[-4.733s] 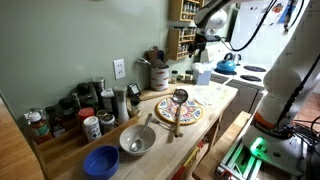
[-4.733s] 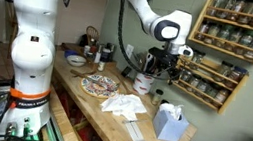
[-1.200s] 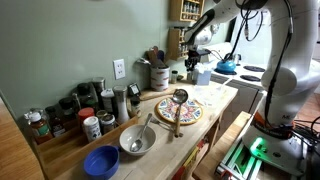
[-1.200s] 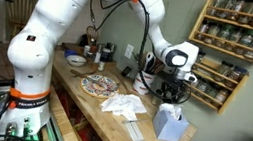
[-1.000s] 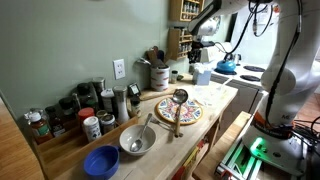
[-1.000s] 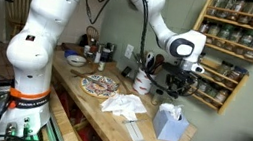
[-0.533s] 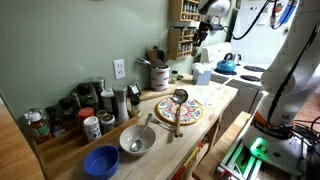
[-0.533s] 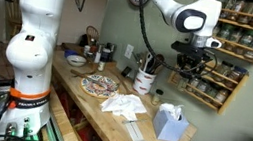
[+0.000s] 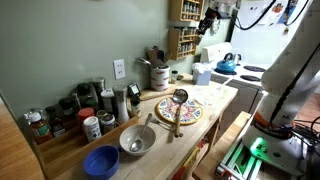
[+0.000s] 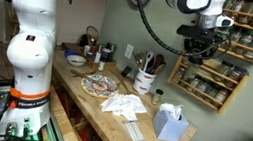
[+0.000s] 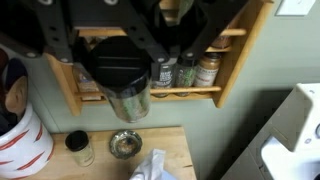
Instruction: Pick up two jars from the right side of the counter and put them on the second bottom shelf
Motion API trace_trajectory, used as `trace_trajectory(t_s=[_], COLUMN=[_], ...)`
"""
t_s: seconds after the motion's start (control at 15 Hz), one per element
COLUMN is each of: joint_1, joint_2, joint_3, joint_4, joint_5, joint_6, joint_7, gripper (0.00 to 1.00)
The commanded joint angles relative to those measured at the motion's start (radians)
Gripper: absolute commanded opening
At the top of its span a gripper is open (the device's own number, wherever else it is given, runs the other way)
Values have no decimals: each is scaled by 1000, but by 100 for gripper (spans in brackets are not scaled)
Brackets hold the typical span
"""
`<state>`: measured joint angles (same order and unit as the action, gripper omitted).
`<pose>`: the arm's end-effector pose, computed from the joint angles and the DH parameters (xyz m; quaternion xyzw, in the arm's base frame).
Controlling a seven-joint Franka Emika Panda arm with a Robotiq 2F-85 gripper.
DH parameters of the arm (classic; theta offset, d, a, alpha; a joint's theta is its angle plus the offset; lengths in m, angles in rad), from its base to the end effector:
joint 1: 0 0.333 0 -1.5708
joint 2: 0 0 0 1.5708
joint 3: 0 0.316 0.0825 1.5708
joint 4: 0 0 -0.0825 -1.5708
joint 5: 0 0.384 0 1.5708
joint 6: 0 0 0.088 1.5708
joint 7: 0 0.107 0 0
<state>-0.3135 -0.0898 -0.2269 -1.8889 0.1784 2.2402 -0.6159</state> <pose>0.4912 -0.2941 0.5886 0.9721 -0.0038 0.2304 0.0428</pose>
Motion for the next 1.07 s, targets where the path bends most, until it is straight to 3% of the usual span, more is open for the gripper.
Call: trace_trajectory(t_s=[0.0, 0.27, 0.33, 0.67, 0.73, 1.0], joint_1=[38, 74, 67, 81, 81, 95], joint_2=[-68, -86, -73, -78, -78, 20], joint_3=[-40, -70, -65, -74, -74, -100], joint_4=[-15, 0, 8, 8, 8, 134], joint_5=[38, 114, 57, 82, 82, 169], joint_6=[26, 96, 61, 85, 85, 77], joint_7=[-54, -120, -69, -88, -88, -157], gripper=[31, 31, 56, 56, 31, 31])
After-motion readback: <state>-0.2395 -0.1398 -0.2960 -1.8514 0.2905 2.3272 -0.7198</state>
